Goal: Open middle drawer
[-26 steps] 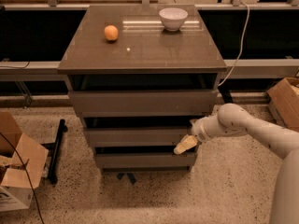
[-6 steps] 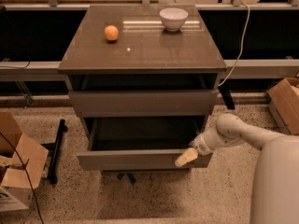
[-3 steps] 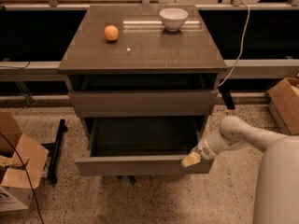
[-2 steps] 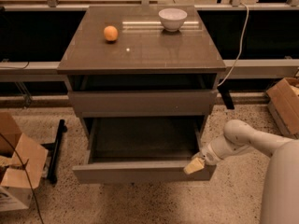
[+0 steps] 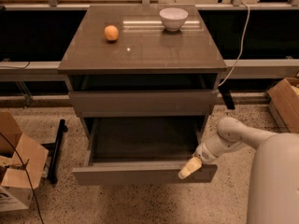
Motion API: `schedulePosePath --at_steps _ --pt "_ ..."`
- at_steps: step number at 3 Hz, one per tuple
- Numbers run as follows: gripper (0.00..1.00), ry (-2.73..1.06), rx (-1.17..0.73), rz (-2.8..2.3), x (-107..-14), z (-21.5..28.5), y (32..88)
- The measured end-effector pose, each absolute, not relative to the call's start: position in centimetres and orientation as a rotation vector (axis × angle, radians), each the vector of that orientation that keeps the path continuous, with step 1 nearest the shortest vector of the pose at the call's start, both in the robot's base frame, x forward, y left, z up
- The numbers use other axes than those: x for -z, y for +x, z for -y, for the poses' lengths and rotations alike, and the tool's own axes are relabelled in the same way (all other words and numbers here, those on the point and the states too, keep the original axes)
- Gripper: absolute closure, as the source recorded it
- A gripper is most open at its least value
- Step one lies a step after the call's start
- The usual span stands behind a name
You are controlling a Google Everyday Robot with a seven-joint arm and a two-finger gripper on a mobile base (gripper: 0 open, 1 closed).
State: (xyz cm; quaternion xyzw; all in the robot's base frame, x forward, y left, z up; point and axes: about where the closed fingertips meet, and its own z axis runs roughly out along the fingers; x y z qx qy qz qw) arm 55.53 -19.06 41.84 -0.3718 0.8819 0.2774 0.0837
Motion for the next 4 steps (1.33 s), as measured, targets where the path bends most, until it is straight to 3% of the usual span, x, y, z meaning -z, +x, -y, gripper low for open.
schedulePosePath --at_steps 4 --pt "0.0 -1.148 -0.86 -2.691 -41.75 18.81 53.92"
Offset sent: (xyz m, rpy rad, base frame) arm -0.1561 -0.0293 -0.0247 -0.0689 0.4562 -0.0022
